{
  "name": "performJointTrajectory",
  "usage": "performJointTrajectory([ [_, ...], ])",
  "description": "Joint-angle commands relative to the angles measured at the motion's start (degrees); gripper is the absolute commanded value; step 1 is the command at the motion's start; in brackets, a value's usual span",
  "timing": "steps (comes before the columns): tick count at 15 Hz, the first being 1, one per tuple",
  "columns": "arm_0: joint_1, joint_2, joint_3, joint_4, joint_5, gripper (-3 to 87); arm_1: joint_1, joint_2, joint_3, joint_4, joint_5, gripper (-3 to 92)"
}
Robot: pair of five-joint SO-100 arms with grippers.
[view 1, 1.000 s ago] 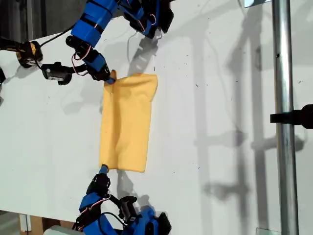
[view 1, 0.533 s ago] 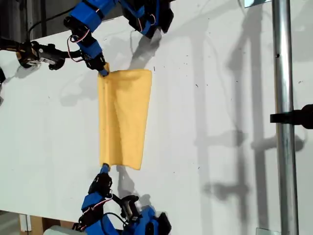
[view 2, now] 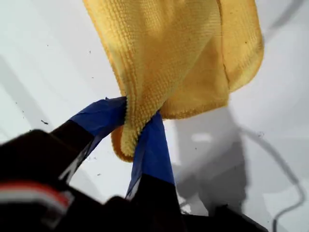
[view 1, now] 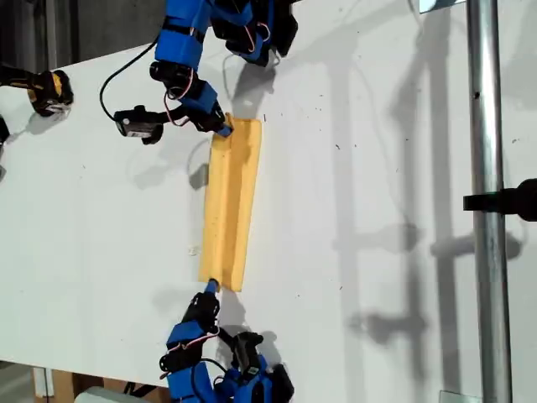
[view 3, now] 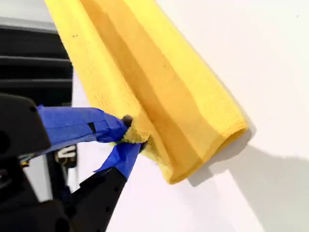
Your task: Grasp corners of a towel and fold twice.
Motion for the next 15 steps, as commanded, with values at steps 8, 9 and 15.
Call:
performJointTrajectory([
  [8,2.37,-22.59,-2.99,-6.59,-9.05,-0.7,-3.34,-17.31,5.63,-12.57,7.03,-0.1],
  [9,2.37,-23.91,-3.78,-6.68,-9.40,-0.7,-2.55,-19.34,5.63,-13.01,7.03,-0.1],
  [15,2.72,-20.65,-7.56,5.27,-12.30,33.3,-3.16,-16.70,-1.14,0.18,8.70,41.7],
])
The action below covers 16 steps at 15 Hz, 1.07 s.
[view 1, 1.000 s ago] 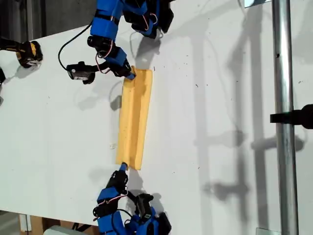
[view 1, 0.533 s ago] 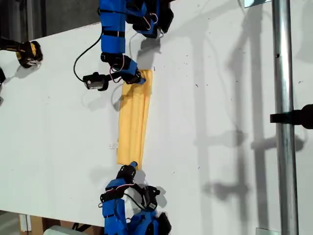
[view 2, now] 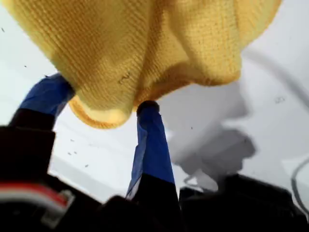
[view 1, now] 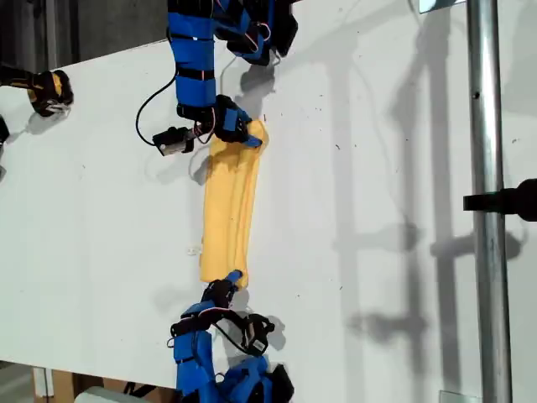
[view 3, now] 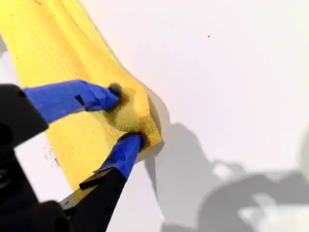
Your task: Grasp corners of a towel and fold twice.
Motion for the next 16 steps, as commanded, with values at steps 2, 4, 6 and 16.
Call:
performJointTrajectory([
  [2,1.05,12.74,-3.16,10.99,-1.23,34.7,-0.79,10.11,-9.23,14.06,2.46,39.8],
  [4,1.05,28.74,0.35,15.29,-1.85,34.2,0.44,19.69,-9.84,20.92,4.83,37.3],
  [6,1.05,46.93,6.24,18.98,-2.11,32.2,2.64,30.94,-6.50,26.19,9.93,36.4],
  [16,25.22,96.42,42.45,10.11,-13.80,30.7,-11.87,56.69,20.13,18.37,42.54,43.1],
])
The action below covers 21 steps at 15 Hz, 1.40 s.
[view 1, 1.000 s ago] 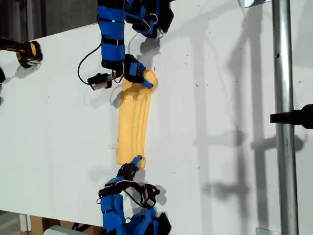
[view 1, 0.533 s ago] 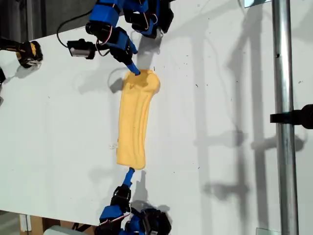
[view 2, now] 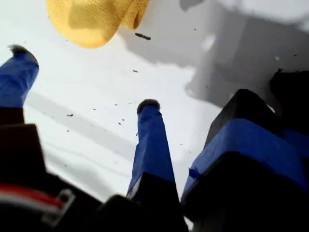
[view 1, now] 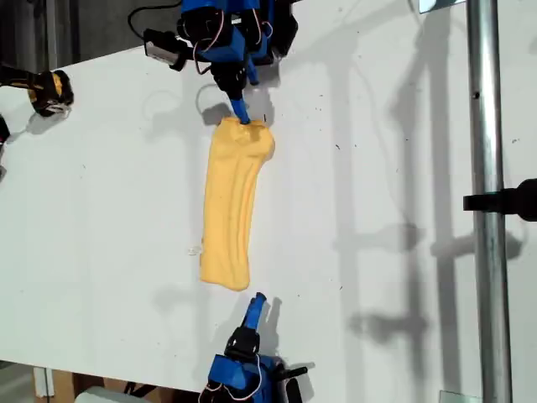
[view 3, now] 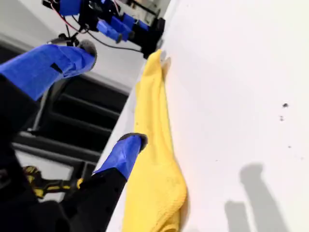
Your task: Grasp corners of a towel and fold twice.
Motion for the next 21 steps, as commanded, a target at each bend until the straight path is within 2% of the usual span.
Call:
performJointTrajectory([
  [1,1.32,2.20,0.79,0.62,-0.53,30.7,2.55,0.88,1.05,-1.76,-1.14,43.9],
  [3,2.11,2.20,2.99,-0.18,0.62,29.7,8.79,-3.25,0.97,-3.60,-7.65,45.1],
  [7,5.98,2.20,6.94,-1.14,0.09,28.3,17.58,-21.36,1.76,-19.07,-17.58,45.2],
  [11,6.42,2.20,7.47,-0.88,-0.53,27.9,21.09,-42.36,-1.67,-36.21,-20.92,44.8],
  [13,6.24,2.20,7.56,-0.62,-0.79,27.6,21.71,-51.42,-7.21,-38.58,-21.97,44.7],
  [16,6.24,2.20,7.56,-0.44,-0.97,27.2,22.32,-54.67,-9.67,-45.44,-23.20,39.0],
  [18,6.50,2.20,7.65,-0.44,-1.14,27.1,22.24,-55.28,-9.76,-52.47,-24.43,29.8],
  [19,6.59,2.20,7.65,-0.35,-1.23,26.9,22.68,-56.51,-11.34,-53.26,-25.58,22.5],
  [20,6.59,2.20,7.65,-0.35,-1.23,26.7,23.47,-56.95,-12.66,-52.38,-25.58,2.5],
  [21,6.50,2.20,7.65,-0.26,-1.23,26.7,24.26,-56.34,-13.27,-50.54,-26.81,0.0],
])
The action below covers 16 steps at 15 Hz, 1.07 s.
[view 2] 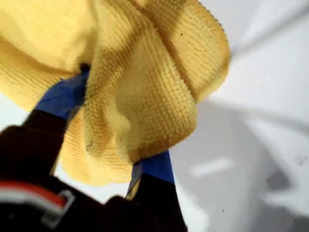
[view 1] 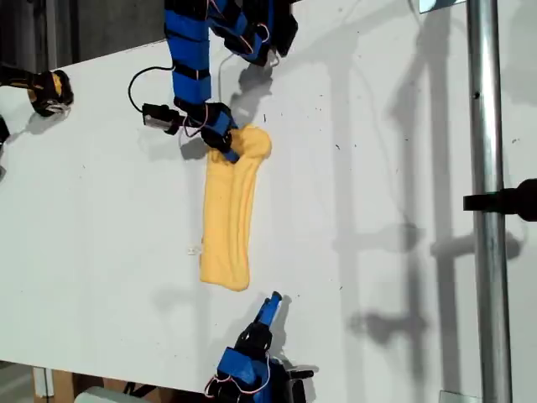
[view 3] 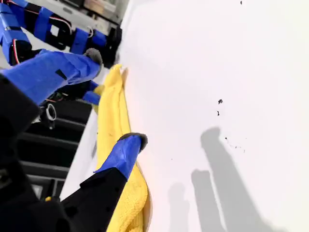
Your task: Grasp corners of a towel and fold twice.
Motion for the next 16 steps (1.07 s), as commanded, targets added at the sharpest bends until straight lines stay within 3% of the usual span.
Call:
performJointTrajectory([
  [1,0.35,0.35,0.26,0.00,-0.79,26.7,1.76,3.25,-4.39,4.83,-1.85,0.0],
  [6,-0.35,0.35,0.26,0.09,-0.44,26.3,-2.72,30.85,-5.89,46.49,0.70,-0.1],
  [9,-0.79,0.35,0.26,0.26,-0.18,25.8,-14.68,38.41,-6.94,60.29,11.51,-0.1],
  [11,-0.70,0.35,0.26,0.44,-0.26,25.7,-18.02,38.06,-5.71,58.27,14.06,-0.1],
  [16,-0.35,0.35,0.26,0.62,-0.53,25.5,-15.03,20.74,-24.08,37.71,-0.79,-0.1],
])
